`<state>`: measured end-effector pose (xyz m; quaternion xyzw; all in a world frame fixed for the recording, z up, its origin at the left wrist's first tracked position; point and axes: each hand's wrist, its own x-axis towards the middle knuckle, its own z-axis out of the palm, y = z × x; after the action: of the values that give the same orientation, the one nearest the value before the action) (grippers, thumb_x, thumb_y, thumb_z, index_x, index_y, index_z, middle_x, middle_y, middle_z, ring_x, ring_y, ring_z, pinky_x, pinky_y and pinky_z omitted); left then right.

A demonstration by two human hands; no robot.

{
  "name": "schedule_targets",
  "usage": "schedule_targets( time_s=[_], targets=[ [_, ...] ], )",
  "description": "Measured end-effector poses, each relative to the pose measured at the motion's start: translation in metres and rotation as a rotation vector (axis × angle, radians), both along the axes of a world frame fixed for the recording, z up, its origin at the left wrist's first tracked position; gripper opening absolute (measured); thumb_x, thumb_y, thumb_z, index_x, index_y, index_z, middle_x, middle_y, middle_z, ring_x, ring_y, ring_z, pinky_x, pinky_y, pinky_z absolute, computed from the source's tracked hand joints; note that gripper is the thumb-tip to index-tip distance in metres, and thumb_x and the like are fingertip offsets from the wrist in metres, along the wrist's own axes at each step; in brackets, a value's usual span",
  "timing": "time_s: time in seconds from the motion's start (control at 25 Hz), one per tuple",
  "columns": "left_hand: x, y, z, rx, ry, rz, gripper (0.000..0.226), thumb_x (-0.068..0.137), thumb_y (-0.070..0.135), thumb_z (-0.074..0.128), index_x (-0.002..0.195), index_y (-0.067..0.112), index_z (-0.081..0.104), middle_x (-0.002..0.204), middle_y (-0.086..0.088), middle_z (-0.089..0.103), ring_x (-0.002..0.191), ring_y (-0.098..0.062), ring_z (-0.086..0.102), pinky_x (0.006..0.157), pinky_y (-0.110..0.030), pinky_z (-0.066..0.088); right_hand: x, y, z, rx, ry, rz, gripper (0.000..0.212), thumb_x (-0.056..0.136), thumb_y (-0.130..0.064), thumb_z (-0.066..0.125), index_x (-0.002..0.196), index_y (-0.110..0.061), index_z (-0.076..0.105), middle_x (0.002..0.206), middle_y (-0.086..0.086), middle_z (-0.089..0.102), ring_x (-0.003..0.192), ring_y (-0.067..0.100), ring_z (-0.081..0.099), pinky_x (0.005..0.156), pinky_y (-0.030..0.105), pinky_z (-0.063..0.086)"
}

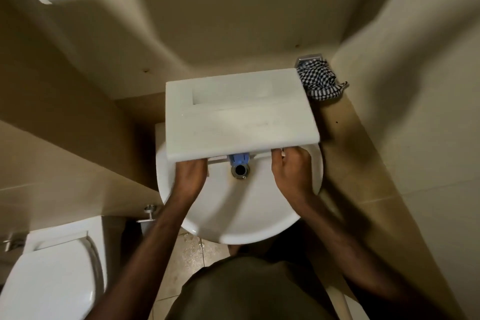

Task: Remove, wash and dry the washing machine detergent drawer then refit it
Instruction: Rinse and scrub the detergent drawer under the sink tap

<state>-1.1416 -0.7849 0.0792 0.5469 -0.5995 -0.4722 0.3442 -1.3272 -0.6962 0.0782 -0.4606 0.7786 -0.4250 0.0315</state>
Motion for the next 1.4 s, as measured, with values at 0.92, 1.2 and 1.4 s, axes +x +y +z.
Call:
schedule_targets(
  time_s=[0.92,1.2,1.4],
  targets=[
    [-0.011,-0.018,-0.011,-0.053,0.002,-0.045,0.022,0.096,0.010,0.055,0.115,0.003,0.064,0.119,-0.015,0.069,0.118,-0.021,0.062,0.106,-0.019,0.046,-0.011,-0.003,-0.027,-0.133,-0.058,-0.109,0.015,0.095,-0.003,0.061,0.085,0.006,0.067,0.073,0.016,0.069,0.067,0.024,0.056,0.066,0.027,0.042],
    [-0.032,-0.032,0.004,0.079,-0.217,0.068,0.029,0.106,0.038,0.053,0.097,0.014,0.065,0.091,-0.013,0.068,0.081,-0.023,0.063,0.073,-0.035,0.048,-0.015,-0.013,-0.043,0.164,-0.192,0.011,0.036,0.104,-0.020,0.059,0.073,-0.014,0.042,0.053,-0.012,0.032,0.048,0.014,0.036,0.058,0.028,0.026],
    [-0.007,-0.015,0.007,-0.169,-0.459,-0.210,0.058,0.085,0.031,0.039,0.116,-0.010,0.066,0.112,-0.033,0.067,0.097,-0.039,0.060,0.076,-0.032,0.030,-0.008,-0.012,-0.039,-0.202,-0.368,-0.134,0.020,0.094,-0.009,0.060,0.078,-0.021,0.059,0.069,-0.001,0.063,0.068,0.005,0.054,0.071,0.028,0.046]
  ],
)
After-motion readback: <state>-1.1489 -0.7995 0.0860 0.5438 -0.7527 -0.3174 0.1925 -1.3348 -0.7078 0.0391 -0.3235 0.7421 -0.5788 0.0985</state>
